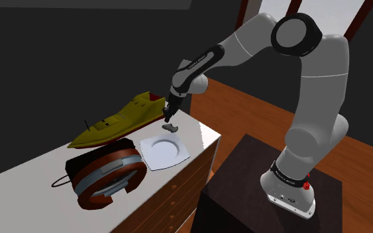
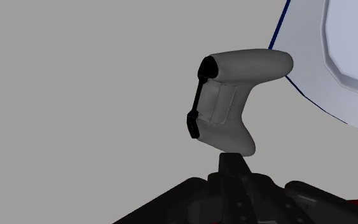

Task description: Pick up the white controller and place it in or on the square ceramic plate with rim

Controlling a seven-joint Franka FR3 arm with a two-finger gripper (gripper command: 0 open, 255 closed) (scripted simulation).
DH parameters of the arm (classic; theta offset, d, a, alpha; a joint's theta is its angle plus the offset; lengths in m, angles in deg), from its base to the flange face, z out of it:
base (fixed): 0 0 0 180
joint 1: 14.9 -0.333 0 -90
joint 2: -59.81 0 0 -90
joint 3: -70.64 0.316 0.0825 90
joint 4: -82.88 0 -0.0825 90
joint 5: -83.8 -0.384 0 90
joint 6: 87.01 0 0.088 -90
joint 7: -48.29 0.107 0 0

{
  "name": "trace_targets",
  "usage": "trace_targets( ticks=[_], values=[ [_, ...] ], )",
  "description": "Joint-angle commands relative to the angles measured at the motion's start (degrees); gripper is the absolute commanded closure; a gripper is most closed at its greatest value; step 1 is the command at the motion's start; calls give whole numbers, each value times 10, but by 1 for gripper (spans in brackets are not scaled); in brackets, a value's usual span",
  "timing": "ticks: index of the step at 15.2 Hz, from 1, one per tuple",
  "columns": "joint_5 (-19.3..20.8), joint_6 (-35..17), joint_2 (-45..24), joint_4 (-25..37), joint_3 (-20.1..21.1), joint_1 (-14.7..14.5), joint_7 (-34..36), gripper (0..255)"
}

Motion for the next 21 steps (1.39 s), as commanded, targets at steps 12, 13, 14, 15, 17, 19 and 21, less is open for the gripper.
trace_targets(
  ticks=[12,13,14,15,17,19,21],
  values=[
    [198,183,-46,96,-128,-164,219,0],
    [198,183,-46,96,-128,-164,219,0],
    [198,183,-46,96,-128,-164,219,0],
    [198,183,-46,96,-128,-164,219,0],
    [198,183,-46,96,-128,-164,219,0],
    [198,183,-46,96,-128,-164,219,0],
    [198,183,-46,96,-128,-164,219,255]
  ],
)
